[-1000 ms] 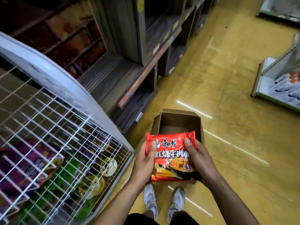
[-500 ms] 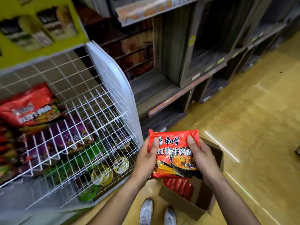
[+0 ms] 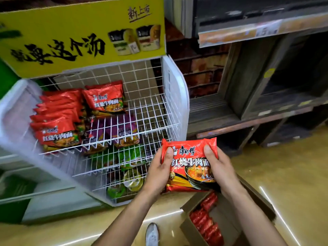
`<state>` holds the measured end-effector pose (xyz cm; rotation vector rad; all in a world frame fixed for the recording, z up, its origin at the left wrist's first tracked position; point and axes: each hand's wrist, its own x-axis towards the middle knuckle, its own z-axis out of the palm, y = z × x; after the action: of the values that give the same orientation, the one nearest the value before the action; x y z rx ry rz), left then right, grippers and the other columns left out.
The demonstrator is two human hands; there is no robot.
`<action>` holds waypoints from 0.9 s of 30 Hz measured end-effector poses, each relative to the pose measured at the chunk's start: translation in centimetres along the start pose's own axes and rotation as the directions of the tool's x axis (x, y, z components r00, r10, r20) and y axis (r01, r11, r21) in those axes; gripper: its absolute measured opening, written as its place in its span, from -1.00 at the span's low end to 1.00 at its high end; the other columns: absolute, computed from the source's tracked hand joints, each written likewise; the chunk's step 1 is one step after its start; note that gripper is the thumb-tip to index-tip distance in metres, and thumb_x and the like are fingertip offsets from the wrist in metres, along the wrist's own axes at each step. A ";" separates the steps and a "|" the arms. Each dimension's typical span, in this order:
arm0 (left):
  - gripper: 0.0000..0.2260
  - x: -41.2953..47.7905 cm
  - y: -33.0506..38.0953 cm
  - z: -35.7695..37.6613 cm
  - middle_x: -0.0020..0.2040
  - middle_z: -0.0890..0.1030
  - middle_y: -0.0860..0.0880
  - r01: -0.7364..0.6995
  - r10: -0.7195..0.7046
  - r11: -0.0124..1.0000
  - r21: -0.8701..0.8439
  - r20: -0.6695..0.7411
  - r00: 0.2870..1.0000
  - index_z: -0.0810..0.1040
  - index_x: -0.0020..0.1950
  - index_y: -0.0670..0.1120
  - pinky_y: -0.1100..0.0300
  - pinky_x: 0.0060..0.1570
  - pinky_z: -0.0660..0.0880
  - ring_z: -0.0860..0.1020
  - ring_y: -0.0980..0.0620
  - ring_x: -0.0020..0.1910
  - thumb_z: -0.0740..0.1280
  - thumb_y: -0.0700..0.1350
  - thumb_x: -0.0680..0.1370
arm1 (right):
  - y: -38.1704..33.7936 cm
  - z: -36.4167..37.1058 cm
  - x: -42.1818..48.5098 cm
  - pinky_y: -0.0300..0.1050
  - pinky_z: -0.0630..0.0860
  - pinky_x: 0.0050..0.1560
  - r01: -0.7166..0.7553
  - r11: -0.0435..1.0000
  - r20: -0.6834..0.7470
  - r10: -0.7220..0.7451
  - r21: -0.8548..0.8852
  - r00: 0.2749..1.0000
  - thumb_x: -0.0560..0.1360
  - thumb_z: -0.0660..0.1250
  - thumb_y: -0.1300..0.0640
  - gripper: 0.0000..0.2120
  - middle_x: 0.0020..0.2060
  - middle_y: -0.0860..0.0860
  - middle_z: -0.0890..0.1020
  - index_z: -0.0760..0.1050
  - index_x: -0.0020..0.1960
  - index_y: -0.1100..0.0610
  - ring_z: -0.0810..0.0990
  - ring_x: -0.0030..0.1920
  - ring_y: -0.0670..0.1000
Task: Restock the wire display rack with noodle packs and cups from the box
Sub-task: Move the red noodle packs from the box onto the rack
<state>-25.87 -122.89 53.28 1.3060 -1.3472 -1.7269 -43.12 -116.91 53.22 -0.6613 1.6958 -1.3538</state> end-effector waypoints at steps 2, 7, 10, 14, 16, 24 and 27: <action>-0.81 -0.3 0.4 -0.7 0.11 0.71 0.06 -0.021 0.021 1.000 -0.006 -0.033 0.999 0.47 0.18 0.34 -0.10 0.10 0.64 0.71 0.01 0.04 0.22 0.28 0.59 | -0.5 0.9 0.3 0.02 0.60 0.14 0.015 1.000 0.035 -0.015 -0.019 0.999 0.59 0.29 -0.21 -0.74 -0.02 -0.11 0.75 0.64 0.11 -0.12 0.72 0.03 -0.06; -0.58 -0.4 1.0 -2.6 0.19 0.67 0.03 -0.038 0.035 0.999 -0.033 -0.087 0.996 0.39 0.40 0.29 -0.09 0.10 0.64 0.69 0.00 0.09 0.23 0.33 0.56 | -2.2 3.1 0.7 -0.13 0.59 -0.05 0.047 0.998 0.133 -0.043 -0.029 0.990 0.62 0.24 -0.15 -0.73 -0.08 -0.13 0.75 0.60 0.15 -0.02 0.73 -0.06 -0.12; -0.58 -0.2 1.5 -4.4 0.18 0.68 0.03 -0.069 0.063 0.997 -0.045 -0.125 0.990 0.39 0.40 0.27 -0.08 0.08 0.65 0.70 0.01 0.07 0.22 0.33 0.56 | -2.9 5.0 1.2 -0.04 0.62 0.06 0.066 0.997 0.182 -0.056 -0.050 0.982 0.61 0.24 -0.20 -0.71 -0.05 -0.14 0.75 0.59 0.18 -0.07 0.73 -0.03 -0.10; -0.55 0.1 2.0 -6.5 0.20 0.67 0.04 -0.096 0.087 0.994 -0.048 -0.159 0.983 0.39 0.40 0.25 -0.08 0.09 0.65 0.69 0.02 0.09 0.21 0.34 0.55 | -3.7 7.1 1.8 0.07 0.62 0.15 0.077 0.995 0.226 -0.061 -0.060 0.972 0.59 0.25 -0.23 -0.71 -0.03 -0.12 0.74 0.57 0.16 -0.10 0.73 -0.01 -0.08; -0.63 0.3 2.3 -7.9 0.15 0.68 0.04 -0.111 0.099 0.992 -0.055 -0.178 0.979 0.42 0.35 0.27 -0.09 0.06 0.66 0.71 0.01 0.05 0.21 0.31 0.57 | -4.0 8.7 2.0 0.10 0.62 0.16 0.080 0.995 0.245 -0.062 -0.064 0.968 0.58 0.26 -0.25 -0.69 -0.02 -0.10 0.74 0.56 0.17 -0.09 0.73 -0.01 -0.06; -0.79 1.3 3.7 -13.8 0.11 0.67 0.09 -0.140 0.116 0.984 -0.106 -0.211 0.971 0.44 0.26 0.27 0.22 -0.17 0.64 0.71 0.15 -0.05 0.22 0.18 0.63 | -5.4 14.9 2.7 0.04 0.64 0.11 0.080 0.995 0.287 -0.062 -0.053 0.956 0.56 0.26 -0.26 -0.66 0.01 -0.06 0.74 0.52 0.23 -0.12 0.73 -0.01 -0.04; -0.77 1.9 4.4 -16.6 0.14 0.65 0.14 -0.143 0.123 0.986 -0.083 -0.209 0.970 0.44 0.25 0.29 0.32 -0.15 0.61 0.67 0.27 -0.02 0.22 0.23 0.61 | -5.9 17.8 2.9 0.02 0.64 0.10 0.078 0.995 0.297 -0.058 -0.055 0.953 0.57 0.25 -0.26 -0.68 0.03 -0.04 0.73 0.51 0.22 -0.13 0.73 0.00 -0.04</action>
<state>-11.62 -132.03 56.60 1.2695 -1.1909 -1.5054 -29.86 -129.92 56.97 -0.9198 1.4925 -1.1817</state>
